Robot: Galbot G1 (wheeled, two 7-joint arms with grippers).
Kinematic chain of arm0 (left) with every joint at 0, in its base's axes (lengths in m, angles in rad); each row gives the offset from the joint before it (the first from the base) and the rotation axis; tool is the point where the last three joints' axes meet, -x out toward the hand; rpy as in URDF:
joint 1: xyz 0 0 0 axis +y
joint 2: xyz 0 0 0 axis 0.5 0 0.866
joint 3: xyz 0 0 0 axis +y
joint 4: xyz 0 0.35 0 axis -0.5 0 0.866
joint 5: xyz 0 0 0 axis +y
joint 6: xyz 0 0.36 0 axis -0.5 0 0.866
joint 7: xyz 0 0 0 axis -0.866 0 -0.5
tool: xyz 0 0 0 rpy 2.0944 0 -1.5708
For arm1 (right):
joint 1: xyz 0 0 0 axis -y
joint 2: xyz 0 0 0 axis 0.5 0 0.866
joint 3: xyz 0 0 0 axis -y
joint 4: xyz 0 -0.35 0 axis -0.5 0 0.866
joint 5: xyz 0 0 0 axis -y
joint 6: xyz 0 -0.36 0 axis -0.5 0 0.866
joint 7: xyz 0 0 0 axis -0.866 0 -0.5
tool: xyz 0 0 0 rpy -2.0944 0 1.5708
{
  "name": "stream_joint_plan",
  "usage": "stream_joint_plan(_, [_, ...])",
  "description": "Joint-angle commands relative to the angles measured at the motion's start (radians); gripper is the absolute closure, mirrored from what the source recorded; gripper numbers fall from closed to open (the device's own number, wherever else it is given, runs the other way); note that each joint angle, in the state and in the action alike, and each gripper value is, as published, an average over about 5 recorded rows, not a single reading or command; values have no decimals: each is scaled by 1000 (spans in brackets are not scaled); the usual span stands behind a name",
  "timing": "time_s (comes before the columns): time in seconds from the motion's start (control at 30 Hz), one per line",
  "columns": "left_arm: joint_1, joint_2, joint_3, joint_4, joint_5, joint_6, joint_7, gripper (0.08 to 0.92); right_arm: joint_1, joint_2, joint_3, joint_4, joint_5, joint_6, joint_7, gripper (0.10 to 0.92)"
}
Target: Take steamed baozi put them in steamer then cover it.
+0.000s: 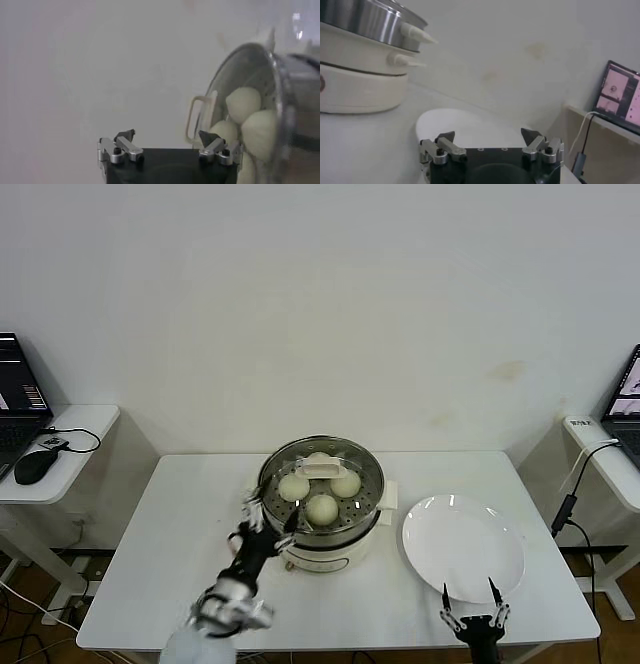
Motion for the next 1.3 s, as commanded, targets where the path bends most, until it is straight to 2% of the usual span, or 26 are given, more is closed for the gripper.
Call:
stream_joint_plan(0.03, [418,7,-261,-34,-872,-327,-223,177,-34,-47,-53,18,56,-9,-18,203])
stream_joint_plan(0.33, [486,-56,-250,-15,-943,-307,-212,177,-80,-97,-80,54,100,-17,-42,203])
stream_joint_plan(0.53, [516,-67,-249,45,-910,-371,-185,177,-112,-128,-125,99,170,-43,-84,203])
stream_joint_plan(0.7, [526,-62,-255,92,-912,-427,-150,177,-148,-148,-158,174,227,-124,-143,202])
stream_joint_plan(1.0, [553,-75,-252,51,-878,-407,-138,177,-170,-156,-167,235,271,-225,-183,202])
stream_joint_plan(1.3, [559,-112,-234,29,-882,-379,-145,177,-175,-135,-156,232,306,-216,-181,202])
